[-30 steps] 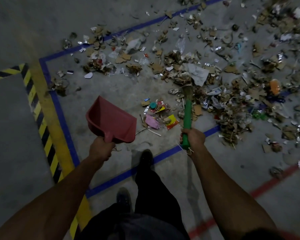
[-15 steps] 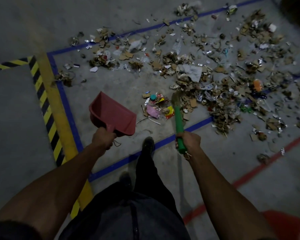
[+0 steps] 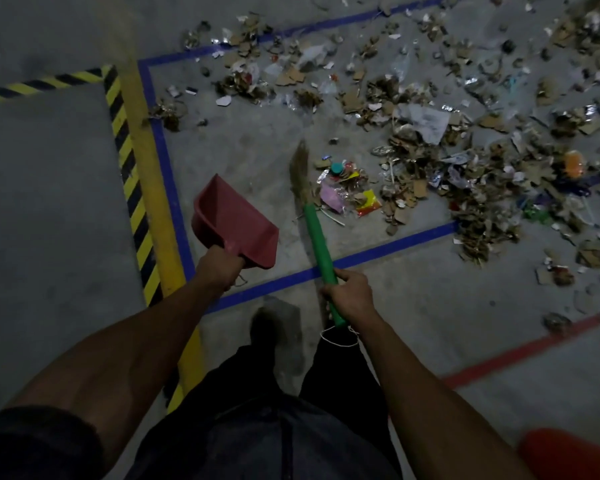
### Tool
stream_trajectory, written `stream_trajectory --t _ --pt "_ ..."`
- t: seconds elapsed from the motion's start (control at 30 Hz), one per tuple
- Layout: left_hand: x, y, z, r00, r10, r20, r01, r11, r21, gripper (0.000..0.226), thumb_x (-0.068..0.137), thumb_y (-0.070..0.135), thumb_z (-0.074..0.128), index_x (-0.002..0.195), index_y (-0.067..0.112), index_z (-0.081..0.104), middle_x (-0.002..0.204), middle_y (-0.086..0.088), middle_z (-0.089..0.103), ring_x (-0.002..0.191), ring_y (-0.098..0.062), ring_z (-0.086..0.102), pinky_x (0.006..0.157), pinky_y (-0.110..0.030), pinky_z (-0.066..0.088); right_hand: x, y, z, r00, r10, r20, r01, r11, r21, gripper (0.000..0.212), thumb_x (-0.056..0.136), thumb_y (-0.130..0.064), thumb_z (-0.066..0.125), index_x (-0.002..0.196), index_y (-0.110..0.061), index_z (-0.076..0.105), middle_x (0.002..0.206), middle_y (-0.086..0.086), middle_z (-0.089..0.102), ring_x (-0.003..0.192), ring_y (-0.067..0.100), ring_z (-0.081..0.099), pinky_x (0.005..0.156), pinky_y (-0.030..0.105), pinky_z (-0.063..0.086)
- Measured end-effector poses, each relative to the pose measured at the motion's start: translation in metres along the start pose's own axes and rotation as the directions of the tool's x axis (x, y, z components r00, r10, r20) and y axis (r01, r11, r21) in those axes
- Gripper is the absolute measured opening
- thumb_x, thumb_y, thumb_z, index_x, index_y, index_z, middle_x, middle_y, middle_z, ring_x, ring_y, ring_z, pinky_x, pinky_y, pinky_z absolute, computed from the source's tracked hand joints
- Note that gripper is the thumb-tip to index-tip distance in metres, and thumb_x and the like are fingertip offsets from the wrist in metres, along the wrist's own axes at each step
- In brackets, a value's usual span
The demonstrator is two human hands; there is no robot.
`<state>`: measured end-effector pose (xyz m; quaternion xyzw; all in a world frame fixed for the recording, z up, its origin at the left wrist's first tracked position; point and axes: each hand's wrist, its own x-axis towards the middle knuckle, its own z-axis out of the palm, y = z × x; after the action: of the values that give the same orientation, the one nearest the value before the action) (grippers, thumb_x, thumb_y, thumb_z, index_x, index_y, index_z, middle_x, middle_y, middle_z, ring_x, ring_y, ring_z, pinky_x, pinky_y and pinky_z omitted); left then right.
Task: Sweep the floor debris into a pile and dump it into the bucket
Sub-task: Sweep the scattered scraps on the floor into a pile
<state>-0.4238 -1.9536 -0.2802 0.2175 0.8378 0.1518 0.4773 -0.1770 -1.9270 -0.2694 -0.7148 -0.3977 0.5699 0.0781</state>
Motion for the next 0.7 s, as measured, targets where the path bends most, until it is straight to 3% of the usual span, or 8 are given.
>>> stream_trajectory --t 0.07,0.13,0.27,0.33,0.37,0.5,0.57,0.7 --pt "0.001 0.001 0.013 1.000 -0.005 -0.005 0.005 1.000 0.017 0.029 0.078 0.027 0.070 0.082 0.002 0.056 0.059 -0.010 0.047 0.049 -0.024 0.042 0.052 -0.032 0.035 0.013 0.001 -0.006 0.999 0.001 0.043 0.001 0.999 -0.035 0.056 0.079 -0.006 0.071 0.133 -0.012 0.059 0.085 0.002 0.062 0.047 -0.001 0.050 0.039 0.005 0.037" --pt "0.001 0.006 0.031 0.999 -0.027 -0.022 0.028 1.000 0.004 0.021 0.081 0.020 0.064 0.075 0.005 0.051 0.060 -0.011 0.047 0.049 -0.023 0.041 0.052 -0.031 0.033 0.032 0.007 -0.019 0.997 0.021 0.072 -0.015 0.997 -0.079 0.053 0.078 -0.006 0.071 0.130 -0.012 0.062 0.080 0.003 0.063 0.046 0.002 0.052 0.038 0.007 0.038" --pt "0.000 0.022 0.070 0.995 -0.046 -0.085 0.044 0.999 -0.026 0.017 0.083 0.014 0.061 0.071 0.010 0.050 0.063 -0.011 0.051 0.052 -0.023 0.044 0.052 -0.028 0.034 0.078 0.017 -0.060 0.990 0.121 0.077 -0.114 0.990 -0.086 0.050 0.068 -0.008 0.074 0.118 -0.012 0.069 0.078 0.013 0.072 0.061 0.029 0.069 0.059 0.036 0.060" --pt "-0.002 0.035 0.089 0.994 -0.051 -0.093 0.048 0.998 -0.032 0.014 0.082 0.015 0.061 0.074 0.007 0.053 0.059 -0.010 0.049 0.049 -0.022 0.044 0.047 -0.025 0.032 0.107 0.024 -0.088 0.989 0.138 0.048 -0.135 0.989 -0.059 0.057 0.056 -0.016 0.075 0.112 -0.008 0.071 0.085 0.017 0.073 0.072 0.035 0.069 0.072 0.049 0.060" --pt "-0.003 0.041 0.098 0.994 -0.067 -0.092 0.063 0.997 -0.048 0.015 0.079 0.018 0.062 0.078 0.005 0.056 0.058 -0.009 0.048 0.047 -0.022 0.043 0.045 -0.024 0.031 0.120 0.024 -0.103 0.987 0.157 0.030 -0.156 0.987 -0.025 0.054 0.057 -0.015 0.075 0.109 -0.006 0.072 0.084 0.019 0.072 0.069 0.035 0.067 0.071 0.050 0.060" --pt "-0.002 0.065 0.124 0.993 -0.090 -0.078 0.084 0.993 -0.078 0.036 0.060 0.033 0.056 0.081 0.004 0.057 0.059 -0.008 0.045 0.048 -0.022 0.040 0.047 -0.025 0.030 0.161 0.008 -0.165 0.976 0.217 -0.019 -0.212 0.968 0.133 0.030 0.077 0.005 0.068 0.108 0.005 0.067 0.070 0.019 0.062 0.049 0.026 0.055 0.047 0.031 0.047" --pt "-0.001 0.075 0.134 0.991 -0.102 -0.090 0.095 0.992 -0.078 0.031 0.059 0.032 0.054 0.077 0.007 0.054 0.061 -0.009 0.046 0.053 -0.024 0.043 0.052 -0.028 0.033 0.179 0.002 -0.185 0.979 0.200 -0.051 -0.187 0.964 0.192 0.035 0.080 0.004 0.067 0.114 0.006 0.064 0.071 0.018 0.061 0.046 0.024 0.053 0.043 0.029 0.045" --pt "-0.001 0.090 0.149 0.985 -0.129 -0.118 0.117 0.988 -0.104 0.033 0.066 0.026 0.058 0.089 0.002 0.057 0.067 -0.015 0.052 0.052 -0.024 0.046 0.050 -0.027 0.035 0.183 -0.012 -0.200 0.982 0.164 -0.090 -0.130 0.945 0.301 0.048 0.084 0.002 0.065 0.130 0.002 0.055 0.083 0.022 0.060 0.042 0.022 0.052 0.041 0.027 0.043"
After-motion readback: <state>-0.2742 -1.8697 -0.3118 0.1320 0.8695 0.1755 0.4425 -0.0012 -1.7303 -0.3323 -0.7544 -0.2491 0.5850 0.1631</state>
